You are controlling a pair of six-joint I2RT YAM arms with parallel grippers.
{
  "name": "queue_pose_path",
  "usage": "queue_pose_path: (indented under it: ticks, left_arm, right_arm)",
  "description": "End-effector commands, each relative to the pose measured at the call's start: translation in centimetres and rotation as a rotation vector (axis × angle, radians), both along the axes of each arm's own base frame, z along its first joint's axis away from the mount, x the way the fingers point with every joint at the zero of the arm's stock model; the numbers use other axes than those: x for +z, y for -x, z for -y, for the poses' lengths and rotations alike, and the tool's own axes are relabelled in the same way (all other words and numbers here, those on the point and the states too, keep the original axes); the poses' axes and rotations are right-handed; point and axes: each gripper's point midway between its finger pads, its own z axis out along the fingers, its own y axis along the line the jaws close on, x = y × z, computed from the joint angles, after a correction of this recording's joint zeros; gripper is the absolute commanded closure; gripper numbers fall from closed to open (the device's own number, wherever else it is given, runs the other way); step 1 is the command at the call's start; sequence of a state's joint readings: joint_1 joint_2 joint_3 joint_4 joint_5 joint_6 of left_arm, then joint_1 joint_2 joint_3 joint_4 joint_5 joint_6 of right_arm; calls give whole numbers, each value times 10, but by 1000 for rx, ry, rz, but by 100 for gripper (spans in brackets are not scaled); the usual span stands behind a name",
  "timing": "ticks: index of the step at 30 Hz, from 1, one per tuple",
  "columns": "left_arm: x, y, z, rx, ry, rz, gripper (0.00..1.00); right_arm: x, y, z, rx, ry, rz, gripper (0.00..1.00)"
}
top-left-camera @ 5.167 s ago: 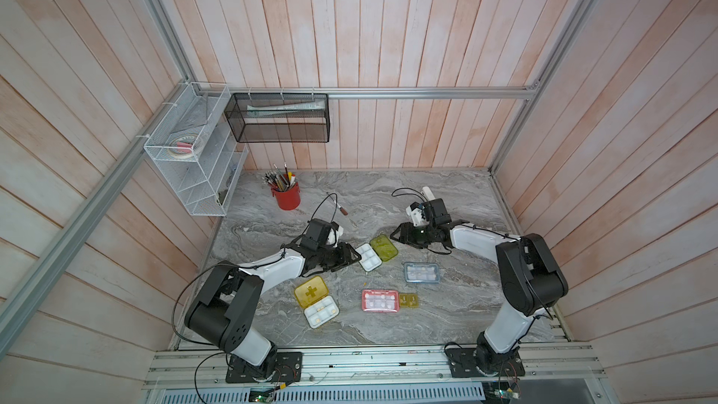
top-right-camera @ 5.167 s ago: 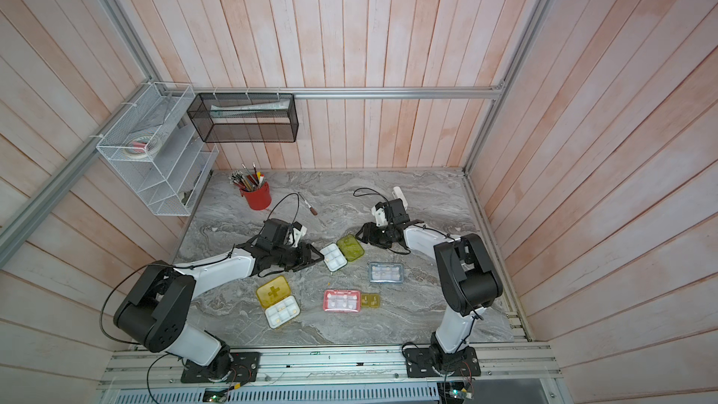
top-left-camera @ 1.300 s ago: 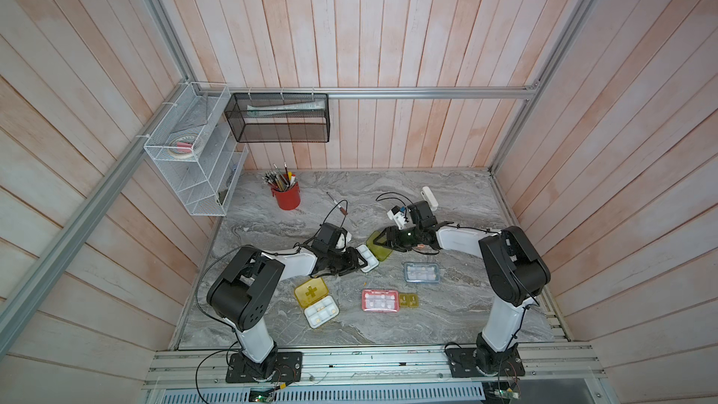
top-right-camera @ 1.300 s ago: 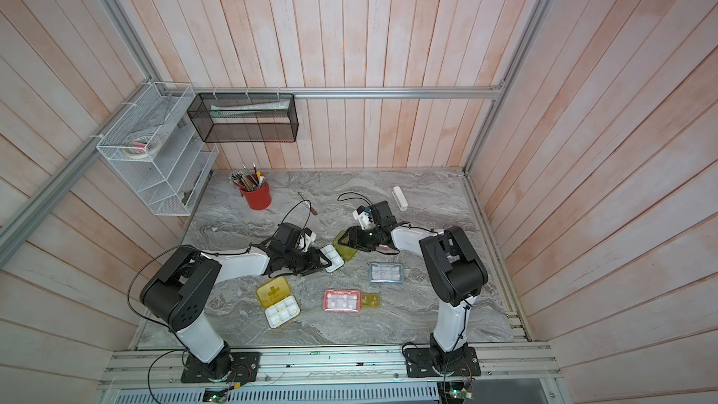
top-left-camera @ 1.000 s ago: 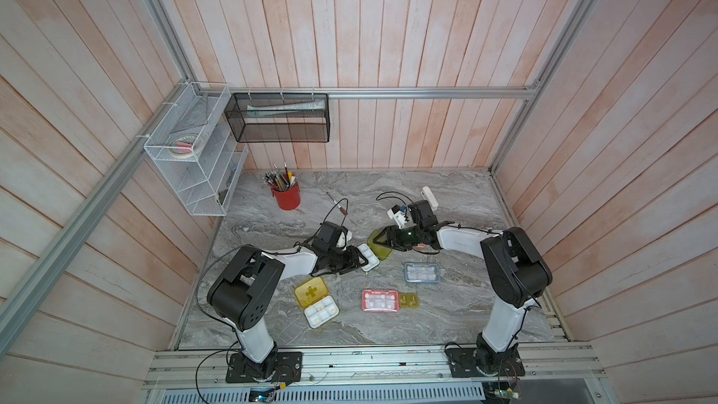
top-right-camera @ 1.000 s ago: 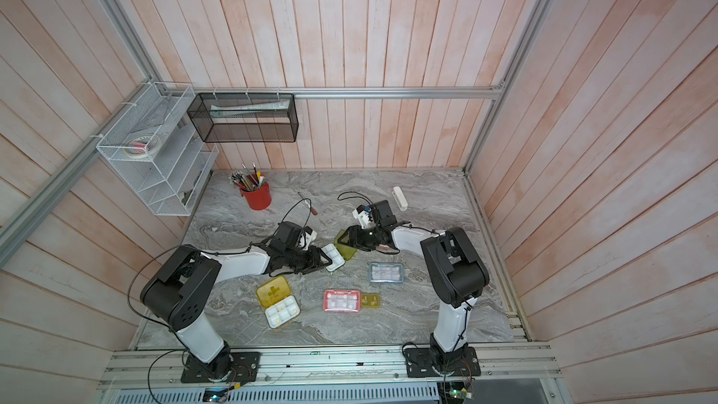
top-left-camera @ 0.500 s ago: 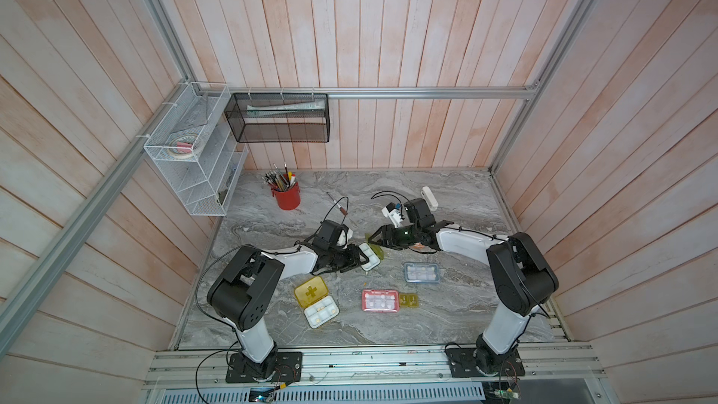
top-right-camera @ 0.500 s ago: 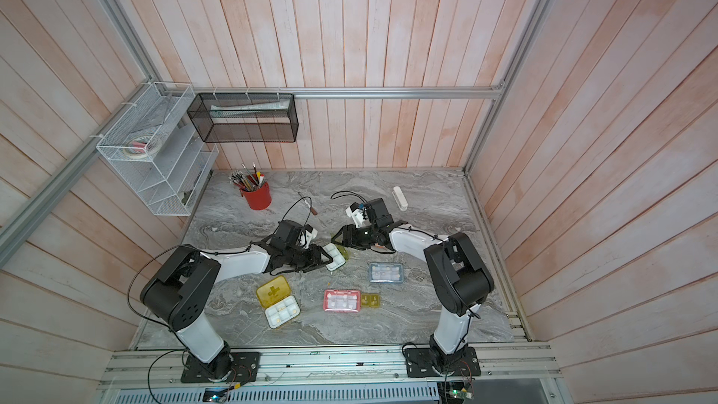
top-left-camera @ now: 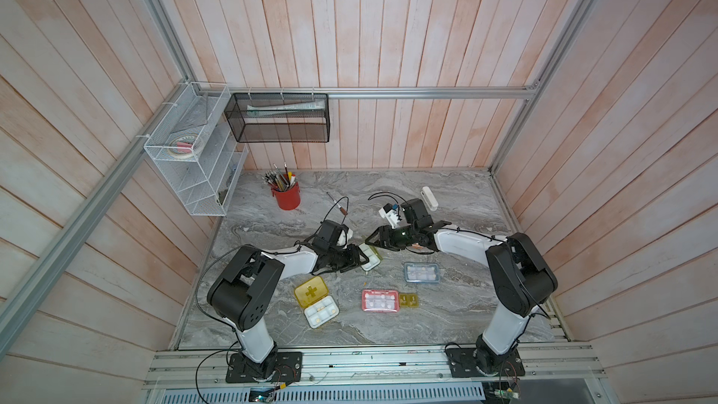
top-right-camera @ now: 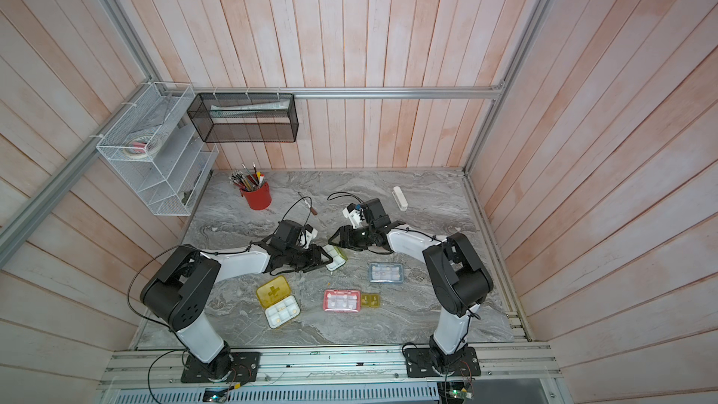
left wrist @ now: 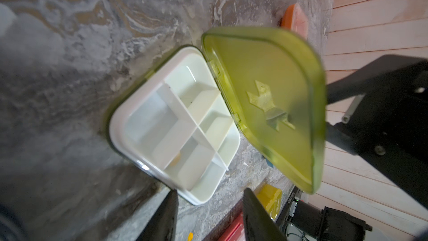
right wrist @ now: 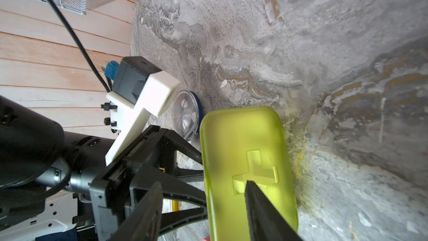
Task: Close pillboxes
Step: Close the lid on the pillbox.
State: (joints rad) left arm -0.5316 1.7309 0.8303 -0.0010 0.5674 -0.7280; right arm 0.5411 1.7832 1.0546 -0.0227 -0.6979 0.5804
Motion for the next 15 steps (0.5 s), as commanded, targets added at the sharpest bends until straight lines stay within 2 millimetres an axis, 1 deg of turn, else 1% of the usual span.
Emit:
queue_pose_path:
  ticks: [1,9,15]
  left_arm:
    - [3,-1,-1,-3,-11,30,52]
    - [4,2,-4,1,-15,32,52]
    - [9,3,-6,4,-15,41,52]
  right_arm:
    - [11,-1,-6,5,-18,9,41]
    - [10,2,-6,4,-22,4,41]
    - [14,2,-6,-1,-25,11,42]
